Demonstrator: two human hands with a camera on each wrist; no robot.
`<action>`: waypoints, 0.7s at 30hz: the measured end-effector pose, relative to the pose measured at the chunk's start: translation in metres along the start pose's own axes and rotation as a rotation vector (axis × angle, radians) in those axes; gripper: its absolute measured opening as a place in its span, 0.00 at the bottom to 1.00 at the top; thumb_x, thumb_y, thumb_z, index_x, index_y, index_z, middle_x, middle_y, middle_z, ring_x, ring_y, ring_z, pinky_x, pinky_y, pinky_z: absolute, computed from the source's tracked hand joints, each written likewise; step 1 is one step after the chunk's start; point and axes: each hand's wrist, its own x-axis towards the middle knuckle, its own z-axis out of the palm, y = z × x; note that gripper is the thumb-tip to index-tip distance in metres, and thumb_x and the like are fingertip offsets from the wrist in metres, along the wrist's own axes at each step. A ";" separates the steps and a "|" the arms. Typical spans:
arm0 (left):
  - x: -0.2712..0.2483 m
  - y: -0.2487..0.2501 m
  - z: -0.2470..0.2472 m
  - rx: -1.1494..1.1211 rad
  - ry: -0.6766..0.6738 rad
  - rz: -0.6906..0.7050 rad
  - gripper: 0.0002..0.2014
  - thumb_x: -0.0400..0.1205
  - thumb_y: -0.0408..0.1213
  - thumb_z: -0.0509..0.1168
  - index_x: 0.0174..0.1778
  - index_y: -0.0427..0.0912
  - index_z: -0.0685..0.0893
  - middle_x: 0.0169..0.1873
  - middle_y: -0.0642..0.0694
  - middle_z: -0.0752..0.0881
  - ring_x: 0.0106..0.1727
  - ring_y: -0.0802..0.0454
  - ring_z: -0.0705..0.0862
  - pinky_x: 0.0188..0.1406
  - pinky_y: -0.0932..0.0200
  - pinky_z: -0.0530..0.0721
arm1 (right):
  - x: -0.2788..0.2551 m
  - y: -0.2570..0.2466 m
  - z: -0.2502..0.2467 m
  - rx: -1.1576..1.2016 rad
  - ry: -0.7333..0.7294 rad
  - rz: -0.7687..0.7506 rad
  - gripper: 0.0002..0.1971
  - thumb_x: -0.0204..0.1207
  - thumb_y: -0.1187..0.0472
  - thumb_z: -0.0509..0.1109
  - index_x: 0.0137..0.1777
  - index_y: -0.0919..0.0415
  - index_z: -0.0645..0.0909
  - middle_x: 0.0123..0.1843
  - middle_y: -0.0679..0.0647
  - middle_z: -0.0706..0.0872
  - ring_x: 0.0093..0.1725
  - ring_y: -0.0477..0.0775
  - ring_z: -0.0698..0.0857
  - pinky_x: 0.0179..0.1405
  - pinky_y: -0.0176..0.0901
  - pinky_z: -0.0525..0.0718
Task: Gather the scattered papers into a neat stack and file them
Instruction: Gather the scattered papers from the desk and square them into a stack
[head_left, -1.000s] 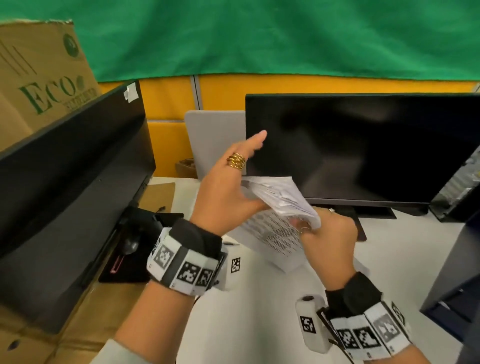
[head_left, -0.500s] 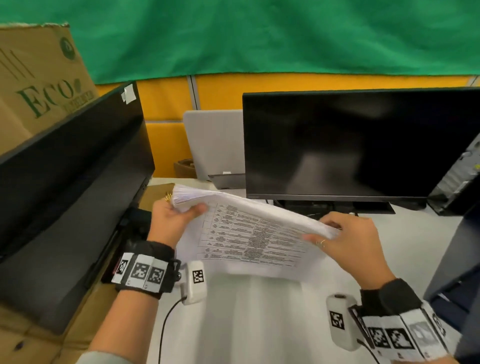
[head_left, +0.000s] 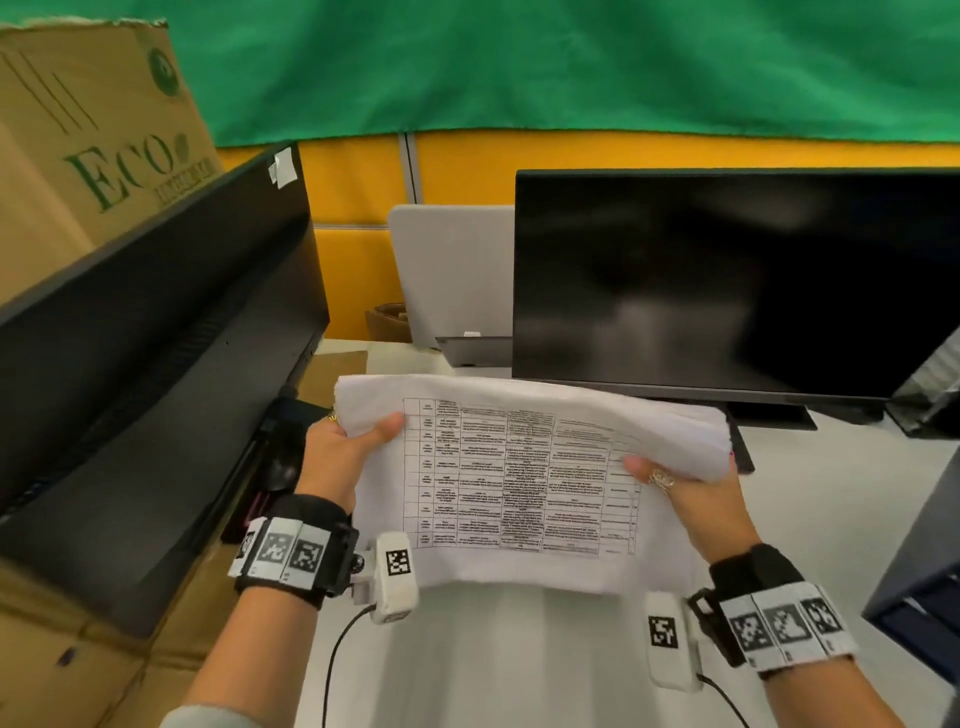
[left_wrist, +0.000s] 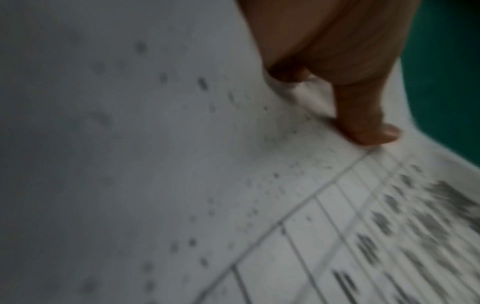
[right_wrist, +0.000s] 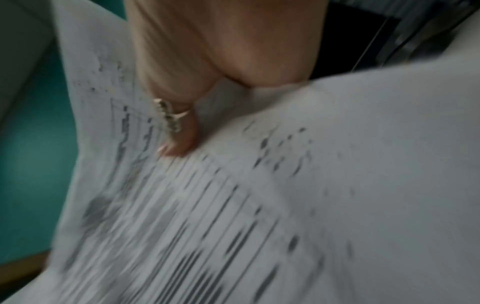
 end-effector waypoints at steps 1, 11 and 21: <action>-0.002 -0.002 0.005 -0.008 0.048 0.011 0.08 0.73 0.34 0.72 0.45 0.47 0.83 0.47 0.42 0.89 0.49 0.45 0.88 0.52 0.43 0.86 | -0.002 0.001 0.005 -0.038 0.065 -0.055 0.14 0.65 0.69 0.75 0.47 0.51 0.84 0.40 0.45 0.92 0.44 0.41 0.89 0.39 0.33 0.87; -0.051 -0.036 0.070 -0.119 0.231 0.056 0.09 0.74 0.32 0.72 0.36 0.49 0.80 0.35 0.53 0.84 0.38 0.57 0.85 0.33 0.69 0.83 | -0.018 0.030 0.052 0.075 0.349 -0.050 0.17 0.68 0.79 0.72 0.39 0.53 0.82 0.34 0.46 0.84 0.31 0.31 0.83 0.35 0.23 0.82; -0.022 -0.077 0.033 0.162 -0.001 -0.201 0.26 0.64 0.37 0.80 0.56 0.48 0.77 0.50 0.52 0.83 0.53 0.53 0.81 0.62 0.51 0.79 | -0.005 0.057 -0.014 0.031 0.062 0.261 0.35 0.48 0.57 0.85 0.60 0.53 0.83 0.57 0.56 0.89 0.58 0.56 0.87 0.54 0.57 0.85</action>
